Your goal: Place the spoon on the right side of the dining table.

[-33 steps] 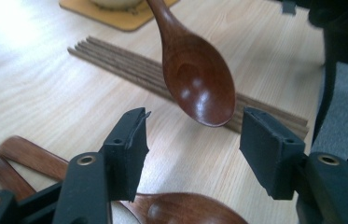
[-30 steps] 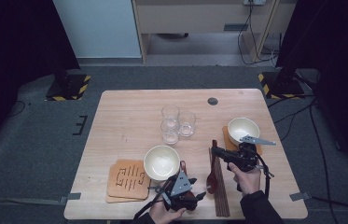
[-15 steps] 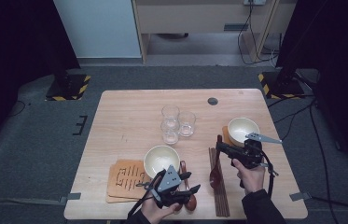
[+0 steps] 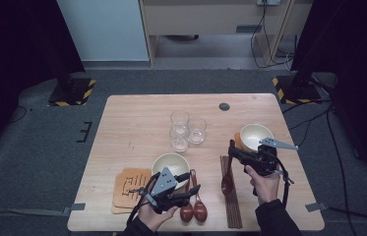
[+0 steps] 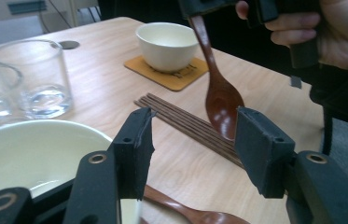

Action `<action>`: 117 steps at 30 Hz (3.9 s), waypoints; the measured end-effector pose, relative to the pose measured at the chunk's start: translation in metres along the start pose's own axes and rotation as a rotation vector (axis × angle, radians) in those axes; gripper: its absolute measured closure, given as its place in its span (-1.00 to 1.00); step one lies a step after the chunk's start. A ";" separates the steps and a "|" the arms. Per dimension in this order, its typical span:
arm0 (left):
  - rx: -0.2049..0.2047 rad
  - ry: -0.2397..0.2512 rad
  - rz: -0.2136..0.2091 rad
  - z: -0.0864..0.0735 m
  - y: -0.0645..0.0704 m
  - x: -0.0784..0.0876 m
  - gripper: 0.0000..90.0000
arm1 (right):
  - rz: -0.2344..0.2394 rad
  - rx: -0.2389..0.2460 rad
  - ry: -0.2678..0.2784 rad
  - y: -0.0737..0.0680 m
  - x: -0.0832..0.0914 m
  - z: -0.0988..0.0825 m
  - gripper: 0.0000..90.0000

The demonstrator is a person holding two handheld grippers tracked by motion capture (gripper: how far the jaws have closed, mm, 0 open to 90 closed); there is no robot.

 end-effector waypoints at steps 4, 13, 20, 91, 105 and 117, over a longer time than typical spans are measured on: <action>0.012 0.010 0.030 0.001 -0.011 0.008 0.02 | -0.005 0.006 0.011 0.000 0.001 0.003 0.88; 0.041 0.034 0.109 0.002 -0.039 0.030 0.02 | -0.014 0.018 0.042 -0.001 0.001 0.012 0.88; 0.062 0.023 0.153 -0.009 -0.055 0.042 0.01 | -0.021 0.035 0.075 -0.003 0.002 0.022 0.88; 0.312 -0.411 0.595 -0.168 -0.222 0.078 -0.63 | -0.126 0.095 0.237 0.010 -0.009 0.079 0.88; 0.303 -0.432 0.598 -0.172 -0.223 0.074 -0.68 | -0.148 0.085 0.291 0.016 -0.007 0.096 0.88; 0.315 -0.449 0.611 -0.174 -0.225 0.075 -0.85 | -0.183 0.049 0.332 0.032 -0.007 0.107 0.88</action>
Point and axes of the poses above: each handheld gripper's, and its own axes: x roughly backward along the jaws, z roughly out of its top, y roughly to its right, the point moved 10 cm from there along -x, roughly forward along the jaws, and after that the axes turned 10 degrees about -x, right-handed, at the moved point
